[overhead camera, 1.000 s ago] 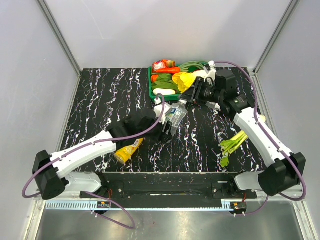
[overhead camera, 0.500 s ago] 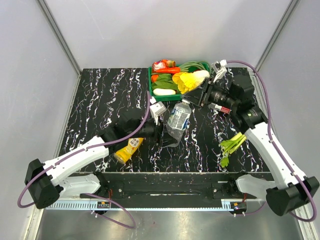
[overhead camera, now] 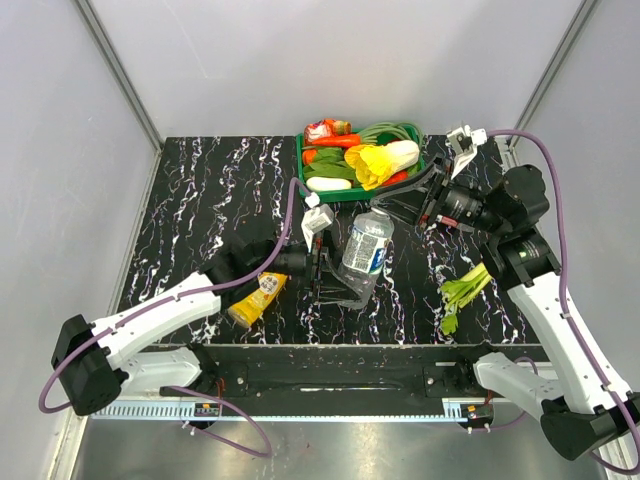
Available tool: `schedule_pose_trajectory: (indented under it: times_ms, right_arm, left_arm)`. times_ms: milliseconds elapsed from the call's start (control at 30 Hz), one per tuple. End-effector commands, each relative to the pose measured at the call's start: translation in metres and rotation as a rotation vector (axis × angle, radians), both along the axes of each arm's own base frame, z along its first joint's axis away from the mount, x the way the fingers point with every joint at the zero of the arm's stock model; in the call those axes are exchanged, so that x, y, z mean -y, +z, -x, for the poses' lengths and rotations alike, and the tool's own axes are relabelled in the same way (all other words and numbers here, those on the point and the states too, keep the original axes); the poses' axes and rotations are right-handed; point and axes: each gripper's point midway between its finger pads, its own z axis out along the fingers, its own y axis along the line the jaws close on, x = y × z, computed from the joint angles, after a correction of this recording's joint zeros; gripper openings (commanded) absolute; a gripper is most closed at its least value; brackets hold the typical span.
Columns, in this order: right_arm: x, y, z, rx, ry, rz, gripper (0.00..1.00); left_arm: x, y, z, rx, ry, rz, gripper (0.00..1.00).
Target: Unscrew the bottle caps
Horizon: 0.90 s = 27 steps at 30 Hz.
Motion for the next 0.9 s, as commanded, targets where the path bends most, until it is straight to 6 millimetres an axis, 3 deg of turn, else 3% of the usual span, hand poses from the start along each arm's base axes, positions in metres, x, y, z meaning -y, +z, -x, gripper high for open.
schedule_pose_trajectory:
  times_ms: [0,100,133,267,333,533,867]
  right_arm:
    - [-0.005,-0.005,0.001,0.057,0.040,0.020,0.00]
    - [-0.003,-0.001,-0.002,0.046,0.013,0.010,0.01]
    - [-0.002,0.000,-0.005,0.038,-0.003,0.007,0.09]
    - [0.001,0.011,-0.009,0.051,-0.048,-0.010,0.76]
    - [0.003,0.008,-0.014,0.015,-0.081,0.001,0.99]
    - [0.012,0.008,-0.033,-0.039,-0.197,0.008,0.99]
    - [0.013,-0.013,-0.056,-0.152,-0.268,0.042,1.00]
  left_arm:
    - [-0.001,0.026,0.020,0.076,-0.117,0.102,0.29]
    - [-0.002,0.021,0.015,0.078,-0.089,0.077,0.29]
    - [-0.001,0.019,0.014,0.080,-0.081,0.067,0.29]
    - [-0.002,0.009,0.012,0.081,-0.073,0.013,0.31]
    - [-0.002,0.003,0.010,0.080,-0.072,-0.012,0.32]
    - [-0.004,-0.016,-0.004,0.097,0.009,-0.115,0.34]
    - [-0.028,-0.053,-0.058,0.160,0.334,-0.403,0.34]
